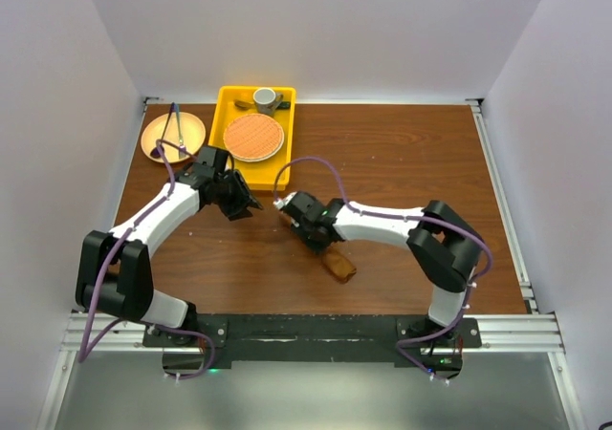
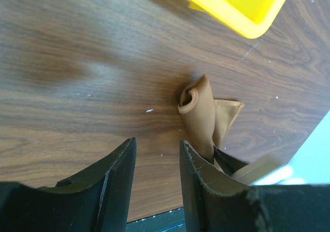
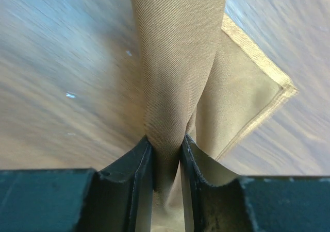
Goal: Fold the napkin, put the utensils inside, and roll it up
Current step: Roll the napkin with the utensil
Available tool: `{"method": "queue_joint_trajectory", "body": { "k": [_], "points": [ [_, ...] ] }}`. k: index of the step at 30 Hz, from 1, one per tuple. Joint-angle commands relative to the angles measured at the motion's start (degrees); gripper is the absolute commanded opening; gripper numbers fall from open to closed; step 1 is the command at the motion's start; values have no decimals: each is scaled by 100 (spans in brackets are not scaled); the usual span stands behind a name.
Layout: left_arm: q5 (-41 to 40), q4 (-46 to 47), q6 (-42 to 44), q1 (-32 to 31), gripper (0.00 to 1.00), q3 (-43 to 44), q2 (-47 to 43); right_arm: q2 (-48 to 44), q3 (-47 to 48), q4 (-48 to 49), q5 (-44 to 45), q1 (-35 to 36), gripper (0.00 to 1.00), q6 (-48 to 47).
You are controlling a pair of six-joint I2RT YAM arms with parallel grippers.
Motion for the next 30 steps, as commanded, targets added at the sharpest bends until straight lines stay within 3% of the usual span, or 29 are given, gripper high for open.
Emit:
{"method": "queue_joint_trajectory", "body": {
  "k": [1,2,6,13,21,30],
  "points": [
    [414,456,216,41,44,-20,-175,-244,-450,875,-3121,-772,15,673],
    [467,491,225,41,44,-29,-157,-331,-608,1181,-3943,-991,14,787],
    [643,588,216,24,43,-38,-104,-288,-899,1790,-5440,-1467,14,1314],
    [880,1053,-30,-423,43,32,115,485,-1066,2292,-6894,-2284,13,1649],
    [933,1502,-346,-1285,42,481,985,933,-864,1572,-6931,-2839,15,921],
    [1056,1933,-408,-1303,41,762,1671,495,-882,1054,-6169,-2847,36,683]
  ]
}}
